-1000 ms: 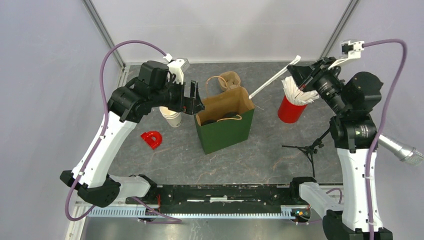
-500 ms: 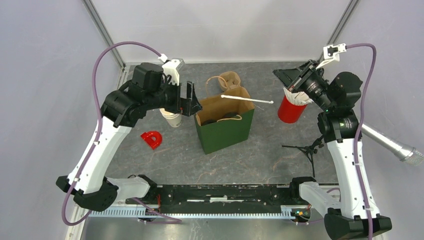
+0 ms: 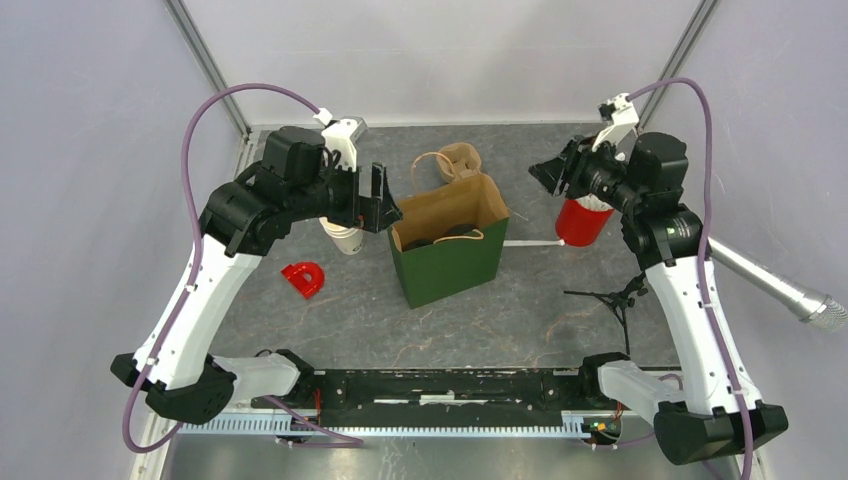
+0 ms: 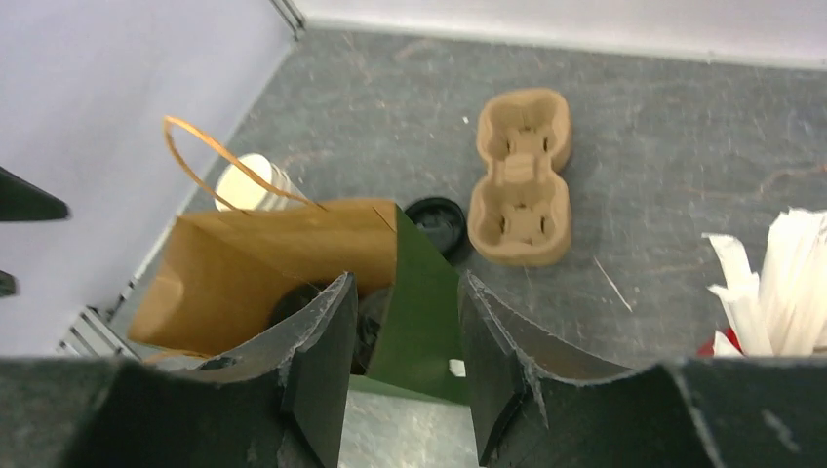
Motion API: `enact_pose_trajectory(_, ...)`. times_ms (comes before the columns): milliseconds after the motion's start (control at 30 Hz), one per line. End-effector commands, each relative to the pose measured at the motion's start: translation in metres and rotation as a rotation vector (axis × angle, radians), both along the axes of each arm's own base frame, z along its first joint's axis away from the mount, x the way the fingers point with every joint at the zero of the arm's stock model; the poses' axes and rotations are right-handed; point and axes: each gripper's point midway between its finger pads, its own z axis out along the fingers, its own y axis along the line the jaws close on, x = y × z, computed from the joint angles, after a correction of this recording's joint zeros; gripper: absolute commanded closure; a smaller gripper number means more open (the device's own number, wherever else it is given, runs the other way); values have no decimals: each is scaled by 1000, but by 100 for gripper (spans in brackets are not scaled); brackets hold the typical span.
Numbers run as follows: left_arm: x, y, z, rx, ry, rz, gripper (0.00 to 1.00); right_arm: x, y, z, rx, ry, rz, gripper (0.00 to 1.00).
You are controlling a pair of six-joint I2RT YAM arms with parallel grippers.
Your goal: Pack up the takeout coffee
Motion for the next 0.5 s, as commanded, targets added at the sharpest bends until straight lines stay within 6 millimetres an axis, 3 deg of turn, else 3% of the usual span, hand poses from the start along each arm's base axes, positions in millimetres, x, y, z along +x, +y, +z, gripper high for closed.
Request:
enact_pose_trajectory(0,0,6,7,7,-38,4,0,-9,-4,-22,-156,17,29,51)
enact_pose_trajectory(133,-1,8,3,18,-35,9,0,-18,-15,-66,-389,98,14,51)
enact_pose_trajectory(367,-4,13,-3,37,-37,7,0,-13,-15,-114,-599,168,95,44)
enact_pose_trajectory(467,-7,16,-2,41,-47,12,0,-9,-23,-124,-714,146,141,39)
